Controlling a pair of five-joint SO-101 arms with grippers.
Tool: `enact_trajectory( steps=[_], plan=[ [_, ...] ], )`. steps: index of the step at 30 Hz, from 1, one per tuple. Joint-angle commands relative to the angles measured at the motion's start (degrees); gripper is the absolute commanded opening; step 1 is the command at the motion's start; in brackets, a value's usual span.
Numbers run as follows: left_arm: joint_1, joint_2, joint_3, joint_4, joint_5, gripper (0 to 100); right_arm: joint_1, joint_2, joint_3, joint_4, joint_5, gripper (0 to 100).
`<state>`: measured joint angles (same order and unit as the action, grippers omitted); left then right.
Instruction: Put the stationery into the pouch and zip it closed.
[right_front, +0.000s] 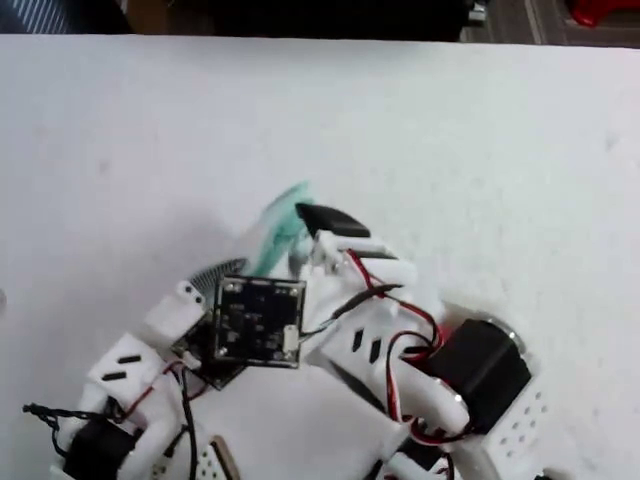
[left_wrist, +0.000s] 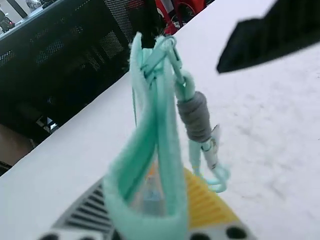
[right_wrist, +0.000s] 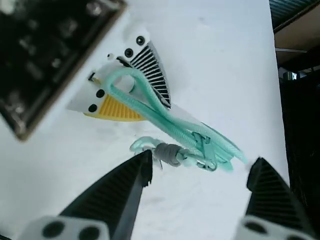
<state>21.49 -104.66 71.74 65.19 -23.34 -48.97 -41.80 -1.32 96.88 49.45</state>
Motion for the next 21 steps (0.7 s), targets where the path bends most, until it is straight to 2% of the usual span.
enact_trajectory(
  steps=[1, 11, 18, 21],
  plan=[
    [0.4, 0.6, -0.6, 1.5, -0.8, 2, -0.5, 0.0, -0.2, 0.0, 3.1, 29.6],
    [0.3, 0.6, -0.6, 1.4, -0.7, 2, -0.5, 12.4, -0.6, -3.3, 3.3, 29.6],
    [0.3, 0.6, -0.6, 1.4, -0.7, 2, -0.5, 13.9, -0.1, -5.8, 2.8, 28.9],
    [0.3, 0.6, -0.6, 1.4, -0.7, 2, -0.2, 13.8, 1.1, -7.6, 3.2, 18.8]
  ],
)
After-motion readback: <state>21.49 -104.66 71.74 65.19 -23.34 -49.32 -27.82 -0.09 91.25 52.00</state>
